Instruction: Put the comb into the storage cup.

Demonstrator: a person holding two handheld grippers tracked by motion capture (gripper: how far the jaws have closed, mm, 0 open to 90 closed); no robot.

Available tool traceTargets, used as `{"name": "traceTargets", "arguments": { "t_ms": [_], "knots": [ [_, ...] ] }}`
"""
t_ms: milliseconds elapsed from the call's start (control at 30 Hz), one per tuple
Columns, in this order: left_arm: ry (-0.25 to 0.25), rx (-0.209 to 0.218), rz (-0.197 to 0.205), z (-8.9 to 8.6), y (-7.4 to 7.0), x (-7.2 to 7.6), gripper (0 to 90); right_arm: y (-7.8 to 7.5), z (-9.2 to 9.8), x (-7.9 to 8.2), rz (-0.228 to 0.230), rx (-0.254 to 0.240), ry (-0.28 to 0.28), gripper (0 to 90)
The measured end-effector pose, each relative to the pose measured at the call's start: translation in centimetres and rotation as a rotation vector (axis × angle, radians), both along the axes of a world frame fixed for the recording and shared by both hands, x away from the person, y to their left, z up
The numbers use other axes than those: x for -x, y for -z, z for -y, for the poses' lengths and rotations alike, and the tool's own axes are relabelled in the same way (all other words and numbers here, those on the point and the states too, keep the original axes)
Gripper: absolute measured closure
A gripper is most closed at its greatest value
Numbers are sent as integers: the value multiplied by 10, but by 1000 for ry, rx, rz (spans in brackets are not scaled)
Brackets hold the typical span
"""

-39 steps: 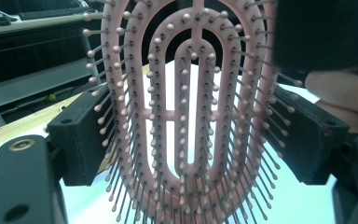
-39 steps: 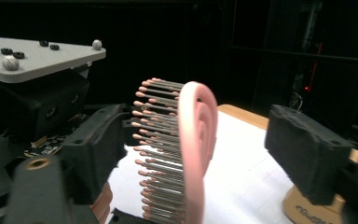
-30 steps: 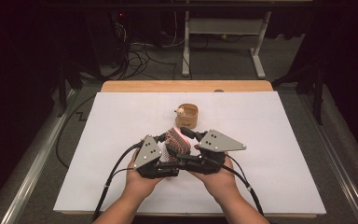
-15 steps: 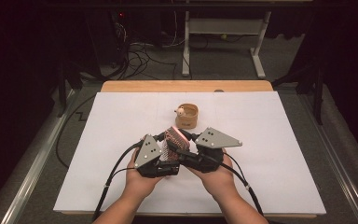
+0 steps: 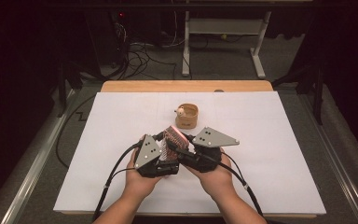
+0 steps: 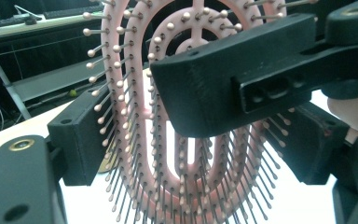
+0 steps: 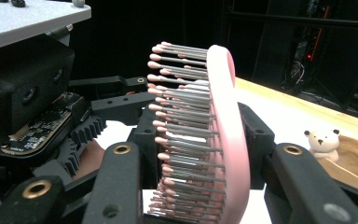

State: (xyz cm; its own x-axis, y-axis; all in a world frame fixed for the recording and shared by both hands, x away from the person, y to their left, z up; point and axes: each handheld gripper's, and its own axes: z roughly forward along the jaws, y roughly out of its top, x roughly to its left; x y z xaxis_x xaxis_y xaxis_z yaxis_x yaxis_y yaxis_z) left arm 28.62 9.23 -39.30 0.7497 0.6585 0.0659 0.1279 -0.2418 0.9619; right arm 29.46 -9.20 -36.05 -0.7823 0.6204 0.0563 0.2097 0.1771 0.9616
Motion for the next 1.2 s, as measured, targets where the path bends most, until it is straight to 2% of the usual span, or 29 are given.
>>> {"name": "traceTargets", "arguments": {
  "t_ms": [300,467,1200],
  "knots": [
    [-17,-18,11,1,1,1,198,-2,1,2,1,7,14,634],
    [-21,-10,4,1,1,0,198,-3,2,2,-10,-2,20,649],
    [-8,12,-3,0,2,-1,192,-7,2,3,3,15,21,663]
  ]
}}
